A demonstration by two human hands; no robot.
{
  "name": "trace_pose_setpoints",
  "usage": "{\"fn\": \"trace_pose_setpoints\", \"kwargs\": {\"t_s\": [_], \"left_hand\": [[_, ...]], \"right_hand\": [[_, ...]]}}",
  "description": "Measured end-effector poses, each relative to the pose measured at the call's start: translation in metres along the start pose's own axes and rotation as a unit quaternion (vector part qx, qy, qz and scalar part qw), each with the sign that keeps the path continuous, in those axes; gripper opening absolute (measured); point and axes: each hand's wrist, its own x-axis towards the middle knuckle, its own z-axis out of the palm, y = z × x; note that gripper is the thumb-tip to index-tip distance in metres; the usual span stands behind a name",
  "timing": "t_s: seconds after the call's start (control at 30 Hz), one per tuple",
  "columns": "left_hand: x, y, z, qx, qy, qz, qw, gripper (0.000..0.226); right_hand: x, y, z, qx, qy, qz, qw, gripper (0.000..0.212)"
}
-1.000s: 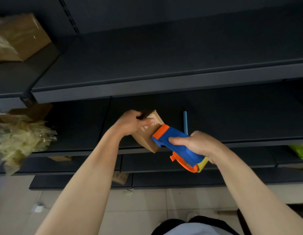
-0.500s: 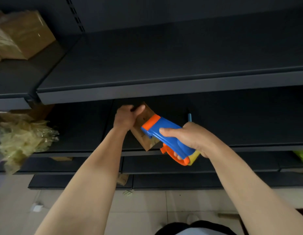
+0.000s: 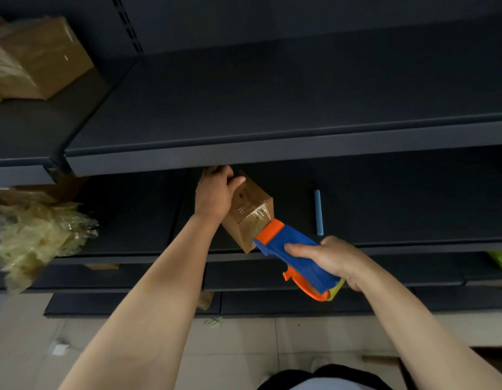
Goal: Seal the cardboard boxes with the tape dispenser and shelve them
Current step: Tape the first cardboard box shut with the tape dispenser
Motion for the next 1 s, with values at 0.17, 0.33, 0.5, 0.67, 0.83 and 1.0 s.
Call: {"fn": "trace_pose_setpoints", "kwargs": {"t_s": [0.17,0.33,0.5,0.67,0.83,1.0], "left_hand": [[-0.002,0.006,-0.007,0.051,-0.019,0.057,0.997,0.037],[-0.014,0.019,-0.011,0.131,-0.142,0.005,0.981,0.100],[-0.023,0.019,-0.012,0.139,-0.167,0.000,0.976,0.100],[-0.020,0.021,-0.019,0.118,-0.216,-0.012,0.969,0.096],[-0.023,0.023,-0.019,0.112,-0.229,-0.008,0.967,0.093],[-0.026,0.021,-0.019,0.114,-0.219,-0.012,0.969,0.102]], "right_hand": [[0.003,-0.004,0.005,0.017,0.017,-0.006,1.000,0.066],[-0.001,-0.002,0.008,0.032,0.026,-0.004,0.999,0.062],[-0.017,0.005,-0.003,0.044,0.009,-0.017,0.999,0.055],[-0.034,0.010,-0.010,0.049,0.027,-0.034,0.998,0.058],[-0.037,0.016,-0.003,0.031,0.015,-0.019,0.999,0.061],[-0.004,-0.006,0.020,0.019,0.024,-0.007,1.000,0.054]]}}
